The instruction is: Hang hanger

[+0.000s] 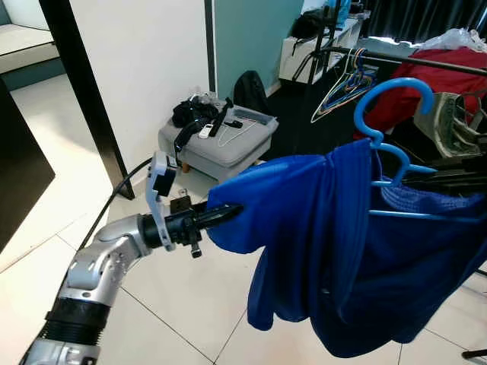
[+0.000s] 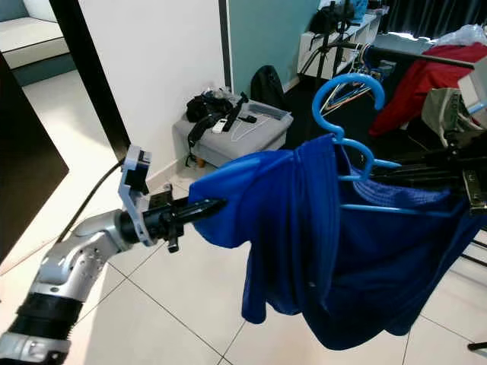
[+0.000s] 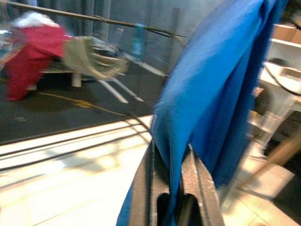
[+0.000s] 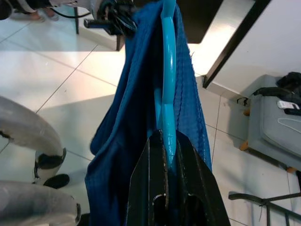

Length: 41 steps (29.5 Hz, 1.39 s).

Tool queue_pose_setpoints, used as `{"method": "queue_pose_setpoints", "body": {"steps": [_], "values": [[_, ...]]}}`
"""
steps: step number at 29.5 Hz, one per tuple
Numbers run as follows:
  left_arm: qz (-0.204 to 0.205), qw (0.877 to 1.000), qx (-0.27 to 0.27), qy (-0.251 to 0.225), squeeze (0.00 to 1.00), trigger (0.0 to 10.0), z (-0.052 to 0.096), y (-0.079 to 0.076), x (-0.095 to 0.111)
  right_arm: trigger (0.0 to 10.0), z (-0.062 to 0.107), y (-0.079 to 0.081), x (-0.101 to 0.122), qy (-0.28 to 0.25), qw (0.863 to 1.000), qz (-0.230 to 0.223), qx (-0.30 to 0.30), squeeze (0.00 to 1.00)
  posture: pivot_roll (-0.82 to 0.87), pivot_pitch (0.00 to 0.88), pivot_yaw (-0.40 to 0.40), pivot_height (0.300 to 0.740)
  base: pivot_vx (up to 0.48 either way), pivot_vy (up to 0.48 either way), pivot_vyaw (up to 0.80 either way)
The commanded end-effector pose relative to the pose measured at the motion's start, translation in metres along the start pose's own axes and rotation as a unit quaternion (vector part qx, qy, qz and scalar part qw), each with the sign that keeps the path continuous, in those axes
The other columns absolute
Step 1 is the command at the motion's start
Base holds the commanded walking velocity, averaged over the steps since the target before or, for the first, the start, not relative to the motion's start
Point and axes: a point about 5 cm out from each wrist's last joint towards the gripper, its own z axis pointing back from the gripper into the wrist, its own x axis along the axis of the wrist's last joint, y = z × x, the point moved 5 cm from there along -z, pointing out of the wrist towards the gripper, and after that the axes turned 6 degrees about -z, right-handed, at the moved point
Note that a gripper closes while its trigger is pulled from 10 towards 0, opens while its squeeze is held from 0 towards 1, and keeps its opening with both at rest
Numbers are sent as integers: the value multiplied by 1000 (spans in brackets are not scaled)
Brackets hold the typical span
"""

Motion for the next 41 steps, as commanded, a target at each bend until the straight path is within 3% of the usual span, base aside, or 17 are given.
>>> {"method": "queue_pose_setpoints", "body": {"steps": [1,2,3,6,7,10,11,14,16,19,24,27,34,41], "values": [[-18,1000,22,2,0,0,8,10,6,0,3,-3,2,-13,1000,6,-17,0,-142,53,5,740,0,0,0],[-30,998,46,2,0,0,16,21,13,0,-1,-5,-2,-24,999,1,-22,0,-133,53,5,740,0,0,0],[-30,998,46,2,0,0,16,21,13,0,-1,-5,-2,-24,999,1,-22,0,-133,53,5,740,0,0,0],[-58,994,90,7,0,0,38,39,26,0,-37,-6,-13,-65,998,-18,3,0,-114,47,-7,740,0,0,0],[-58,994,90,7,0,0,38,39,26,0,-37,-6,-13,-65,998,-18,3,0,-114,47,-7,740,0,0,0],[-74,991,111,14,0,0,51,42,31,0,-70,-10,-13,-95,995,-24,30,0,-70,39,-41,740,0,0,0],[-74,991,111,14,0,0,51,42,31,0,-70,-10,-13,-95,995,-24,30,0,-70,39,-41,740,0,0,0],[-89,987,135,15,0,0,66,44,39,0,-93,-21,-11,-111,993,-22,36,0,-39,35,-68,740,0,0,0],[-89,987,135,15,0,0,66,44,39,0,-93,-21,-11,-111,993,-22,36,0,-39,35,-68,740,0,0,0],[-105,981,165,13,0,0,83,47,50,0,-109,-28,-12,-108,993,-19,38,0,-9,33,-91,740,0,0,0],[-122,973,194,7,0,0,100,53,64,0,-115,-29,-22,-81,996,-18,44,0,-2,33,-98,740,0,0,0],[-142,964,226,-16,0,0,114,61,88,0,-116,-24,-43,-40,997,-25,54,0,0,38,-96,740,0,0,0],[-149,958,244,-32,0,0,113,70,98,0,-107,-21,-49,-43,997,-36,49,0,-6,47,-83,740,0,0,0],[-140,962,234,-26,0,0,106,70,92,0,-97,-24,-40,-76,996,-38,36,0,-16,43,-57,740,0,0,0]]}}
